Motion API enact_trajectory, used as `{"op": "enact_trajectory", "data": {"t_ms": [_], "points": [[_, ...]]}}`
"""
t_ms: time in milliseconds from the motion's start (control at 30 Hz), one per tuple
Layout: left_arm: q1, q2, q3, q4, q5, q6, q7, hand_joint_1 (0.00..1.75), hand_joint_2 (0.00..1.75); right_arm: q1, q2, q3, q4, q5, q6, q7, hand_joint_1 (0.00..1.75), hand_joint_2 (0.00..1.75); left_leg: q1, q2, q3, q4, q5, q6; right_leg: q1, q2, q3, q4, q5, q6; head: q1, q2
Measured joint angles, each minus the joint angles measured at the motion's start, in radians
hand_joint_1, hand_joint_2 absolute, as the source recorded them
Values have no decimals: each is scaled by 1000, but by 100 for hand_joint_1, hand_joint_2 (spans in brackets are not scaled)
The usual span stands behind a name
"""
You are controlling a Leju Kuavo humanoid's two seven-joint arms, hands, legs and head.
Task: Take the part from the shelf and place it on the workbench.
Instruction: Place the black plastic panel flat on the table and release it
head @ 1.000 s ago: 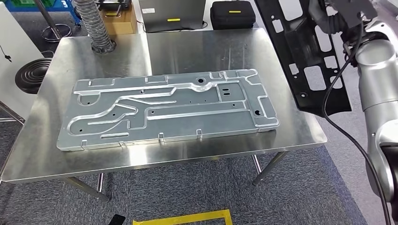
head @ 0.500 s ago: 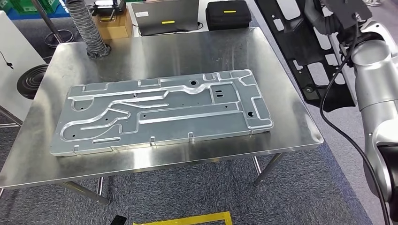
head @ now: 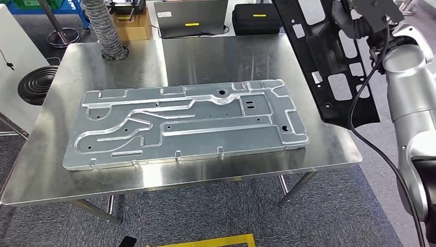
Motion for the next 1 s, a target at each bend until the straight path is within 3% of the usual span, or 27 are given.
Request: {"op": "enact_trajectory", "data": {"t_ms": [67,133,233,300,400,433,467,500,567,633,733,800,867,933,967,1000], "points": [[0,0,0,0,0,0,-1,0,175,-3,0,0,0,1,0,0,175,175,-1,-1,4,2,-5,-4,2,0,66,-142,72,-8,0,0],[-1,0,0,0,0,0,-1,0,175,-8,1,0,0,2,0,-1,175,175,-4,-2,6,4,-10,-11,8,0,113,-244,107,-18,0,0],[0,0,0,0,1,0,-2,0,175,-11,2,0,0,4,0,-2,175,175,-7,-1,6,2,-14,-26,10,0,121,-264,107,-34,0,0],[0,0,0,0,1,1,-2,0,175,-12,2,0,-1,5,0,-2,175,175,-7,1,-6,34,-37,-37,4,0,127,-272,109,-44,0,0],[1,0,0,0,1,2,-3,0,175,-12,5,1,0,6,0,-3,175,175,-5,2,-90,216,-125,-48,3,-2,132,-275,107,-55,0,0],[1,0,0,0,1,2,-3,0,175,-11,6,1,0,6,0,-3,175,175,-5,2,-118,270,-141,-49,4,-1,133,-274,106,-56,0,0],[1,0,0,0,1,2,-3,0,175,-10,7,2,1,6,0,-3,175,175,-5,2,-132,293,-140,-50,4,-1,134,-273,104,-56,0,0],[1,0,0,0,1,1,-3,0,175,-9,8,2,2,7,0,-3,175,175,-5,2,-126,273,-118,-49,4,0,135,-271,102,-56,0,0],[1,0,0,0,0,1,-3,0,175,-9,8,2,2,7,0,-4,175,175,-5,2,-69,141,-44,-43,4,2,140,-266,94,-51,0,0],[1,1,0,0,0,0,-3,0,175,-9,8,2,2,7,1,-5,175,175,-7,2,-17,31,-5,-34,8,3,140,-260,88,-43,0,0],[1,1,0,0,0,-1,-3,0,175,-7,9,3,4,8,1,-6,175,175,-9,1,-6,8,-4,-19,10,4,138,-261,87,-29,0,0],[0,1,0,0,-1,-1,-3,0,175,-8,9,3,4,8,1,-7,175,175,-6,1,-1,-2,0,-7,7,3,129,-239,70,-19,0,0],[-2,2,0,0,-2,-1,-3,0,175,-10,8,2,5,8,1,-7,175,175,-3,1,3,-7,2,0,3,2,82,-140,18,-10,0,0],[-1,2,0,0,-2,-2,-3,0,175,-6,8,2,6,8,2,-7,175,175,-3,1,3,-7,1,3,1,2,12,-8,-30,-4,0,0],[0,2,0,0,-2,-2,-3,0,175,-3,8,2,7,8,2,-7,175,175,-3,1,4,-6,-1,3,0,2,-8,23,-30,-2,0,0],[0,2,0,0,-2,-2,-3,0,175,-1,8,2,8,8,2,-7,175,175,-3,1,5,-5,-2,2,0,2,-9,14,-11,-3,0,0]]}}
